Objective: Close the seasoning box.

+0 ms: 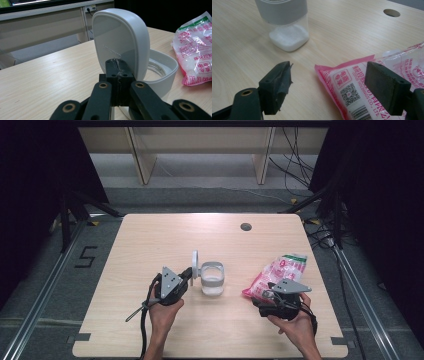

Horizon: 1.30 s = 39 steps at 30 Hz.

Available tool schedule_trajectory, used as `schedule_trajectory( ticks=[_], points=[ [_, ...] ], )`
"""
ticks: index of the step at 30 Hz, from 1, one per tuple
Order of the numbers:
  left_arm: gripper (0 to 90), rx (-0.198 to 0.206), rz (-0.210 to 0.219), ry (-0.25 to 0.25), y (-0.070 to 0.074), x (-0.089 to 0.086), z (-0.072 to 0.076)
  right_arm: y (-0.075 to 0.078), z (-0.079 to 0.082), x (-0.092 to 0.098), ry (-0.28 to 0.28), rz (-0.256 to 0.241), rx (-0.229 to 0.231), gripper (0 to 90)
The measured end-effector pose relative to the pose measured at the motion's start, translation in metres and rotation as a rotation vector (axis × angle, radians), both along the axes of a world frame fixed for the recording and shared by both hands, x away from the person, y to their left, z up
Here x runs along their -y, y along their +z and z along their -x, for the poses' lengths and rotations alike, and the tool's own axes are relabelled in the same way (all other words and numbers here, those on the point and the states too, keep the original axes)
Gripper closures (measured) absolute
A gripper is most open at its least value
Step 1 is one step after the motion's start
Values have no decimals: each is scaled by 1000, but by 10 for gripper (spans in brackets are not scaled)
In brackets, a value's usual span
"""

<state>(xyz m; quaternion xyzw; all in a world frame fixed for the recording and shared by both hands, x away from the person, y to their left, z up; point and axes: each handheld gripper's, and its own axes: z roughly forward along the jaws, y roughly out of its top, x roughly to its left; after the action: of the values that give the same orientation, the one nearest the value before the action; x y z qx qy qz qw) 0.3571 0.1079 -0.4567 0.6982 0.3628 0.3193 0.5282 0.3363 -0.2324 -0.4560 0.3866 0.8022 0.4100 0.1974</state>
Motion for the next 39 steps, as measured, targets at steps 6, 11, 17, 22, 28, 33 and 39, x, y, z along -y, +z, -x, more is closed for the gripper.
schedule_trajectory(
  ticks=[6, 11, 17, 22, 28, 33, 39],
  points=[
    [889, 6, -12, -14, 3, 6, 0, -1, 1, -1, -6, -4, 3, 229],
    [889, 11, -4, -25, 2, 10, -2, -2, 1, -1, 13, 4, 7, 232],
    [888, 15, -17, -32, 1, 20, 0, -1, 2, -1, -1, -5, 0, 235],
    [858, 9, -15, -64, 0, 27, 3, -2, 3, -1, 5, -3, 1, 238],
    [729, -27, 13, -143, 1, 25, 10, -3, 4, 0, 9, 2, -4, 245],
    [621, -30, 22, -178, -2, 28, 18, -5, 5, -4, 19, -6, -15, 246],
    [523, -25, 21, -202, -7, 27, 28, -5, 5, -4, 25, 3, -7, 248]
  ],
)
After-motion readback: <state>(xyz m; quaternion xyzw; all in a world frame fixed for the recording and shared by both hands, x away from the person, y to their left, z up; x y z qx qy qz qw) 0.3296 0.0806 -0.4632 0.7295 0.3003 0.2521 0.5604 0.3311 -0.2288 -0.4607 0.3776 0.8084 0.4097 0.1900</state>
